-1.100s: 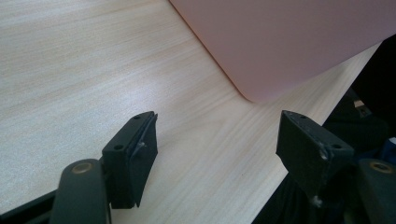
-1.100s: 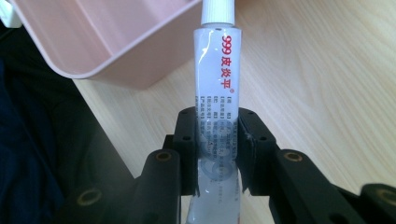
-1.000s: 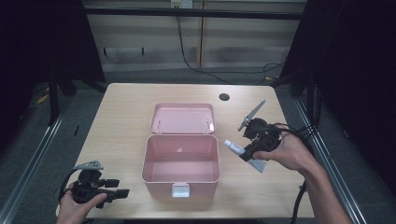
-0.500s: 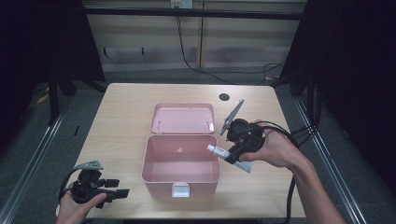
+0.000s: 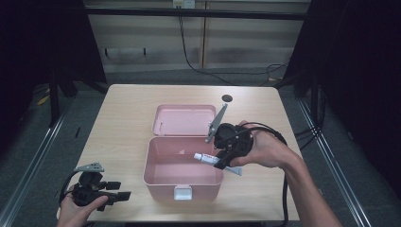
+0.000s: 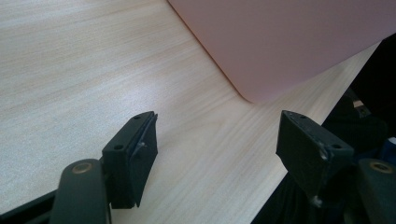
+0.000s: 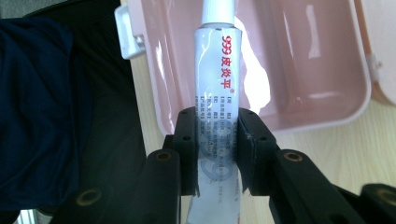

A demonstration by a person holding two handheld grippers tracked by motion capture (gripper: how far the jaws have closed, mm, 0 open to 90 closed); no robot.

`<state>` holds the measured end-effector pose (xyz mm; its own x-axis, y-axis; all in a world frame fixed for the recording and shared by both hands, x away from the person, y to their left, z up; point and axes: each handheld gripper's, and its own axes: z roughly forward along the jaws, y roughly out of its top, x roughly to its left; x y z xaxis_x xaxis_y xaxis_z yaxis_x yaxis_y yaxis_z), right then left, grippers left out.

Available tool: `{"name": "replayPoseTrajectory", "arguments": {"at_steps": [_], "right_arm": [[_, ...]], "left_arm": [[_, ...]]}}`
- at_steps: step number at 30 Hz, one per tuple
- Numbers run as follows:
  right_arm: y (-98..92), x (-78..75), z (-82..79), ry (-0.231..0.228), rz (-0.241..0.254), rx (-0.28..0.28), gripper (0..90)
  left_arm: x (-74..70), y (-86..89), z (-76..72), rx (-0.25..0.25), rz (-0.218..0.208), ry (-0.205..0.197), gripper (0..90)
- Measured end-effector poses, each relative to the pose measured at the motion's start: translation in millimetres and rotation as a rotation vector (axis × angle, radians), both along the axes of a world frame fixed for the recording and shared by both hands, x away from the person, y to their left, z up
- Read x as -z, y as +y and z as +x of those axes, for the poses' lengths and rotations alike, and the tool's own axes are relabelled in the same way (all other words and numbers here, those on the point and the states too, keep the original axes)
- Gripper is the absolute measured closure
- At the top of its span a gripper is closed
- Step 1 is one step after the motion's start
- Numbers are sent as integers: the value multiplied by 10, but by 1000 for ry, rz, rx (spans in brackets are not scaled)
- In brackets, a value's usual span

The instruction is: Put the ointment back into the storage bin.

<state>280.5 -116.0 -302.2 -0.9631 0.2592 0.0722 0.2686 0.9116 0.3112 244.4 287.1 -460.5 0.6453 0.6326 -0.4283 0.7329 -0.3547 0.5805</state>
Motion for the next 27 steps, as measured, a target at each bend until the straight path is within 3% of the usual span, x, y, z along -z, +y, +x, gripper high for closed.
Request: {"name": "replayPoseTrajectory", "arguments": {"at_steps": [14,21,27], "right_arm": [[411,42,58,4,-35,-118,721],[600,111,92,27,-63,-148,720],[723,183,119,41,-59,-176,721]], "left_arm": [[-3,-1,-4,-4,0,-3,290],[-3,-2,-2,-3,1,-4,290],[-2,-1,-1,-1,2,-3,290]]}}
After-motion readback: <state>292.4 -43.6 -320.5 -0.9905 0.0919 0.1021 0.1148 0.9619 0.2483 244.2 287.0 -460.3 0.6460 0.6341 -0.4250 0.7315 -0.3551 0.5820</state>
